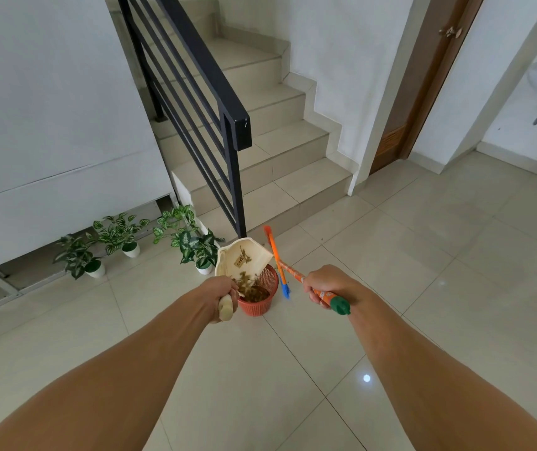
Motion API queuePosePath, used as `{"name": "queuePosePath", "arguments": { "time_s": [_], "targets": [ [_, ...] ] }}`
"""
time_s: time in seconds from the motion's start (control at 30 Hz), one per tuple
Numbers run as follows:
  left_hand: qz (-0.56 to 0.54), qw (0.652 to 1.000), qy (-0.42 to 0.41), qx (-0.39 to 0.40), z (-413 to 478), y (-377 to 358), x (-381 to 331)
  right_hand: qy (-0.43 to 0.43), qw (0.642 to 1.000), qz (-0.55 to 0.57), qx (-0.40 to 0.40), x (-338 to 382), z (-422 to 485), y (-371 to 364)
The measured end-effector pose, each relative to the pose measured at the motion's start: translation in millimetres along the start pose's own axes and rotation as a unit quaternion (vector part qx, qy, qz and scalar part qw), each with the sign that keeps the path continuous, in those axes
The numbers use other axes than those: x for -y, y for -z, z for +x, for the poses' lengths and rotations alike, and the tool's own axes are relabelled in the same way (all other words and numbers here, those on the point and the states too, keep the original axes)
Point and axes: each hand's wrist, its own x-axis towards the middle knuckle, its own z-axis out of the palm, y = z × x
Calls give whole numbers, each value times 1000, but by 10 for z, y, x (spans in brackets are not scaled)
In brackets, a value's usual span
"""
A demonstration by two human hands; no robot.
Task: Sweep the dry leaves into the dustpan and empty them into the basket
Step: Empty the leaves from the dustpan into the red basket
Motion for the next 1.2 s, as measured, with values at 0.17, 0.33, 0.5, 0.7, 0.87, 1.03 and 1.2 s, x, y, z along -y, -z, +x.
{"name": "queuePosePath", "arguments": {
  "time_s": [0.17,0.33,0.5,0.7,0.87,1.03,1.2],
  "targets": [
    [17,1000,-8,-4,-28,-21,-8,2,1000,-4,0,-6,-16,16],
    [30,999,-5,-10,-40,1,-9,13,1000,-20,5,21,-63,23],
    [18,1000,-2,-12,-106,31,-10,11,1000,-26,6,29,-131,9],
    [-6,1000,6,5,-148,148,-41,17,999,-33,9,63,-223,-10],
    [-45,999,1,26,-270,293,-103,21,999,-24,6,83,-293,-20],
    [-138,989,0,51,-395,516,-194,25,999,-36,10,166,-349,-77],
    [-202,977,9,65,-512,851,-115,41,997,-61,16,282,-436,-273]
  ]
}}
